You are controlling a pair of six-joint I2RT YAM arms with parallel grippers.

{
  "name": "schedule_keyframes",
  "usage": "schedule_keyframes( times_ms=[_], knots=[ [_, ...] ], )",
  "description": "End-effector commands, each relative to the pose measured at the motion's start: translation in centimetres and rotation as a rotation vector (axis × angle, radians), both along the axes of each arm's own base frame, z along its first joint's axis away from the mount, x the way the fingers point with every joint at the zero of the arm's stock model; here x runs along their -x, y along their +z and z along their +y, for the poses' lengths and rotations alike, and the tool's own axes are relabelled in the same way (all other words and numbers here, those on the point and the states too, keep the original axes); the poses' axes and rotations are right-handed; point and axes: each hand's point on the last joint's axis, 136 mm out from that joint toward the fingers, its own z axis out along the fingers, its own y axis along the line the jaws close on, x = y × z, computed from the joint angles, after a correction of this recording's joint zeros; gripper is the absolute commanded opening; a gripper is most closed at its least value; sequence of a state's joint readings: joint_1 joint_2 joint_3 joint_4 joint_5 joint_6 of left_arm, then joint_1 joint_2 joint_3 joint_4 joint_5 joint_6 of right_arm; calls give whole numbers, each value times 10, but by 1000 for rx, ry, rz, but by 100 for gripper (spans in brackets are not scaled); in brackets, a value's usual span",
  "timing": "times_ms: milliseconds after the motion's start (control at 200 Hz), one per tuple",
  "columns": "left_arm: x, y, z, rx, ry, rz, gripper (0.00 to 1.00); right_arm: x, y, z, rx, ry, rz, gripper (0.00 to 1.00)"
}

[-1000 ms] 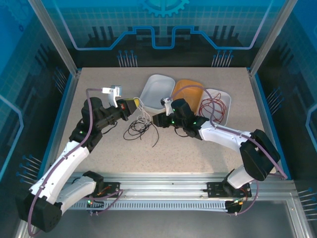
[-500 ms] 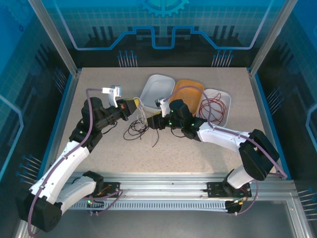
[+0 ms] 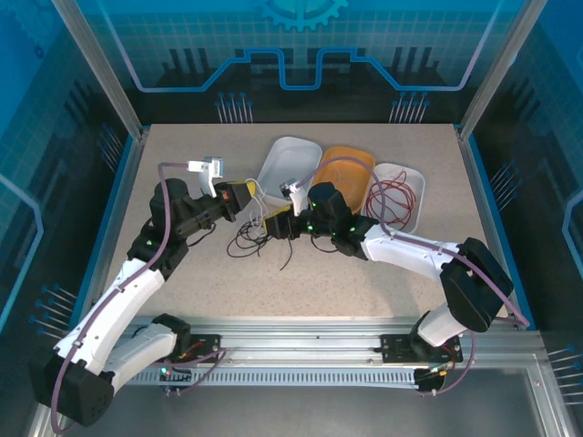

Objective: Untangle the cables

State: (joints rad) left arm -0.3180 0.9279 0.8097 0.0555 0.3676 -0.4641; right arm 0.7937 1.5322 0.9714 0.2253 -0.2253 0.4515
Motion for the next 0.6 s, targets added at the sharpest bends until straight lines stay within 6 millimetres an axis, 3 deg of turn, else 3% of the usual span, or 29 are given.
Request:
schedule_keyframes(
  times_ms=[0,315,595],
  knots=[
    [3,-2,1,-2,0,-4,0,2,18,6,-18,17,-42,48],
    [5,1,0,9,-13,-3,0,-17,16,14,15,-4,-69,42],
    [1,10,12,-27,67,-18,0,-26,1,10,65,-38,-49,7]
  ],
)
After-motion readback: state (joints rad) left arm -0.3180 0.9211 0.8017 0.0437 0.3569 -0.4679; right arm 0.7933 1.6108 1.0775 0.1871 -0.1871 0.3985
